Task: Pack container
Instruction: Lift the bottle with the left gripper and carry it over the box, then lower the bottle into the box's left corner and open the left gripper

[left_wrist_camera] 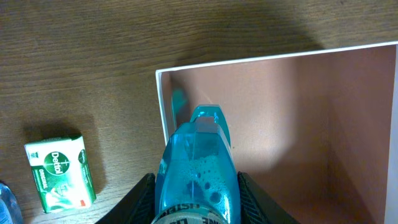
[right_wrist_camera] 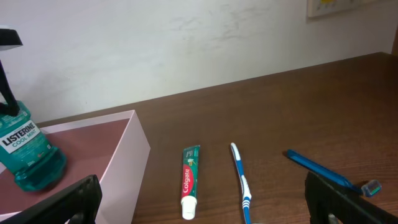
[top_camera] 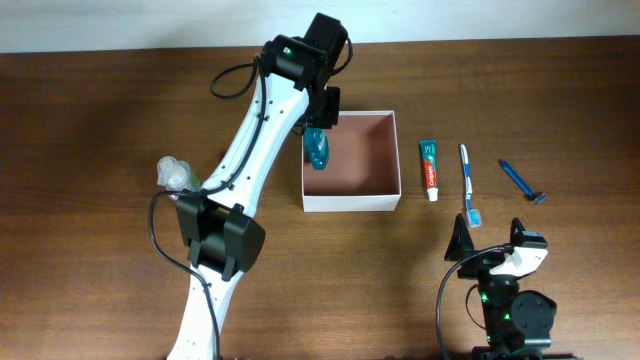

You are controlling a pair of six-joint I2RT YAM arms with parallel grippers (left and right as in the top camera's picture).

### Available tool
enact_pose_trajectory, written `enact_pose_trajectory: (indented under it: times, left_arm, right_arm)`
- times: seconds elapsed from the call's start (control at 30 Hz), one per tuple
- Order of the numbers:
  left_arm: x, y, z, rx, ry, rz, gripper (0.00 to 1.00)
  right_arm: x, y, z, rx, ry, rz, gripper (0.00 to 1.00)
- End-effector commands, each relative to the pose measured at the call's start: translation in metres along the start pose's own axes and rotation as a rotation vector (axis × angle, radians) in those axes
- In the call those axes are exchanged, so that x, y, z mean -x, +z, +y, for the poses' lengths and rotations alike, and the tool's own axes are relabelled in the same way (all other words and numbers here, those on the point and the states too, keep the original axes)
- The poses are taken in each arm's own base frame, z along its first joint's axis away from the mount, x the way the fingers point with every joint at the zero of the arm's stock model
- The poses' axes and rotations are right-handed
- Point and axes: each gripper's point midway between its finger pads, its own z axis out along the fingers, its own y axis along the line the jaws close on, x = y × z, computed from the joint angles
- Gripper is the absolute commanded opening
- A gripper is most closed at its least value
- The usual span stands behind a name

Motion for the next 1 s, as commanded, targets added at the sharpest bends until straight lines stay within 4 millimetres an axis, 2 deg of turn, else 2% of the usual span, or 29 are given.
enact_pose_trajectory:
  times: [0.0,0.17,0.3,0.63,0.87,0.97]
  left_arm:
    - [0.010,-0.026,0.003,-0.005,-0.041,-0.069,0.01]
    - [0.012,-0.026,0.004,-0.004,-0.041,-0.077,0.01]
    - [0.016,-0.026,0.014,0.056,-0.044,-0.103,0.01]
    - [0.016,-0.026,0.014,0.057,-0.043,-0.103,0.02]
    - [0.017,-0.026,0.014,0.056,-0.044,-0.106,0.08]
    - [0.017,-0.026,0.014,0.056,-0.044,-0.106,0.16]
  right_arm:
    - [-0.002,0.000,0.000,0.002,-0.010,0.002,0.99]
    - [-0.002,0.000,0.000,0.002,-0.010,0.002,0.99]
    - [-0.002,0.000,0.000,0.002,-0.010,0.002,0.99]
    - [-0.002,0.000,0.000,0.002,-0.010,0.002,0.99]
    - [-0.002,0.000,0.000,0.002,-0.010,0.002,0.99]
    - [-0.002,0.000,0.000,0.002,-0.010,0.002,0.99]
